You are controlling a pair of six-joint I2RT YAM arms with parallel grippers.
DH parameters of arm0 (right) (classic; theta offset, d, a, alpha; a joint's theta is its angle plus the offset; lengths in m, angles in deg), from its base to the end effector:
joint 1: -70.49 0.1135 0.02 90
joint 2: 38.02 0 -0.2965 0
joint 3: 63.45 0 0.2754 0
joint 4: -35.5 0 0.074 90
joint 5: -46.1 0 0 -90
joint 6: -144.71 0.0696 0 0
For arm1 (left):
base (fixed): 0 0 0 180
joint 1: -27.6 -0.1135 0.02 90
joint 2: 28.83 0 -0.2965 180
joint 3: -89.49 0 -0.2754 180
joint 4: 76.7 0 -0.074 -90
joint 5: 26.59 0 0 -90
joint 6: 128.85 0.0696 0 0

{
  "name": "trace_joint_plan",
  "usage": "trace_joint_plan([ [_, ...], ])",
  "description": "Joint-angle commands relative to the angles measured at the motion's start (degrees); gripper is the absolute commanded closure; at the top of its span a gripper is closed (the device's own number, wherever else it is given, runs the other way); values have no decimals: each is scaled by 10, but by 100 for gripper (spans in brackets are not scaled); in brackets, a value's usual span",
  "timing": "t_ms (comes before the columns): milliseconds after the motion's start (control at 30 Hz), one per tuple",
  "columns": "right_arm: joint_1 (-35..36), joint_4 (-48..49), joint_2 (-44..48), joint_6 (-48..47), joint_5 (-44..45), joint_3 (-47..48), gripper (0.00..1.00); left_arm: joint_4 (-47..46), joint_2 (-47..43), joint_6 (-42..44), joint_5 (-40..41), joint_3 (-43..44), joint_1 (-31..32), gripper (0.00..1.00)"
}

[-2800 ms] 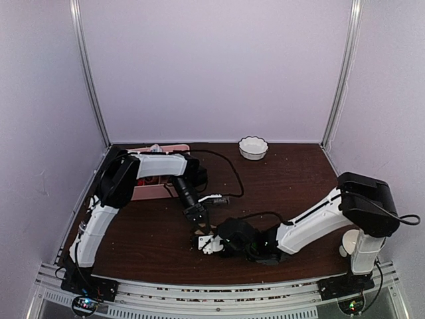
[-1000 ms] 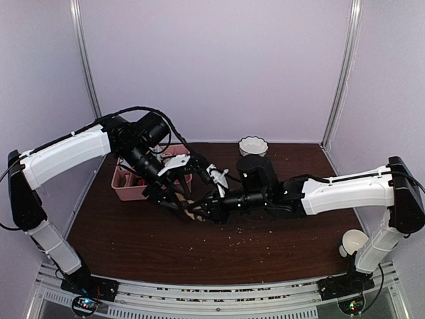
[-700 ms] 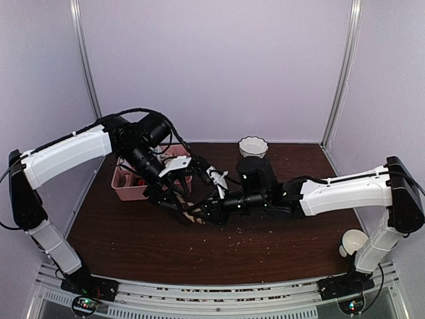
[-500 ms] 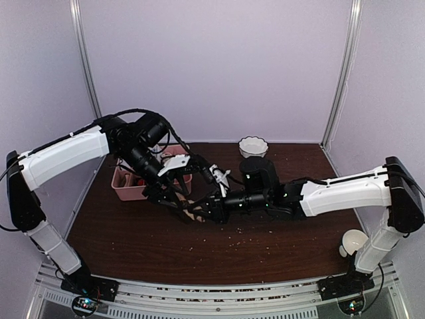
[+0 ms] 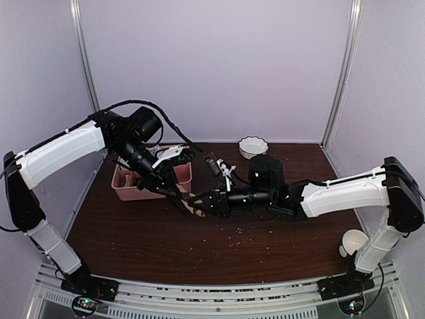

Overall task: Roll the socks
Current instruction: Pass from the right arm to the left, then place the sock in the storage box.

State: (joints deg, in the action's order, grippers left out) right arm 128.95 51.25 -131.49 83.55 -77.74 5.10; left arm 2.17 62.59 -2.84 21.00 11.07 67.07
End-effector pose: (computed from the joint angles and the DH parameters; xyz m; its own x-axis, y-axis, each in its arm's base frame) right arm 0.1855 0.3764 0.2724 -0.5532 -0.1354 -0.8220 -0.8318 0.0357 0.5539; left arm 0.2357 -0.2549 0.3417 -0.1948 0.7227 -0.6632 0.9555 -0.0131 -0.2949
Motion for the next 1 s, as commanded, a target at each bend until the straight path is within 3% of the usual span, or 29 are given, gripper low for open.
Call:
trace_joint_plan([
  [0,-4,74,-8,36,-25,4,97,35,19,21,-34,37,-3,100],
  [133,-10,49,-6,20,-1,15,77,12,39,-16,-21,57,-24,100],
  [167,-16,40,-4,16,11,14,65,0,42,-31,-6,61,-32,100],
  [233,-33,16,6,10,44,6,45,-33,47,-64,43,69,-52,100],
  [300,-54,-19,22,7,87,-8,36,-78,50,-106,151,69,-77,100],
  [367,-75,-54,45,-1,152,-26,35,-117,60,-144,273,73,-90,100],
  [433,-81,-112,72,-30,223,-28,33,-138,80,-163,344,83,-97,100],
  [600,-81,-240,94,-64,365,-21,33,-123,161,-215,390,158,-102,100],
  [800,-81,-242,119,-58,385,-66,35,-36,288,-294,429,292,-101,100],
  [967,-80,-237,135,-55,390,-90,35,-40,320,-315,494,309,-85,100],
])
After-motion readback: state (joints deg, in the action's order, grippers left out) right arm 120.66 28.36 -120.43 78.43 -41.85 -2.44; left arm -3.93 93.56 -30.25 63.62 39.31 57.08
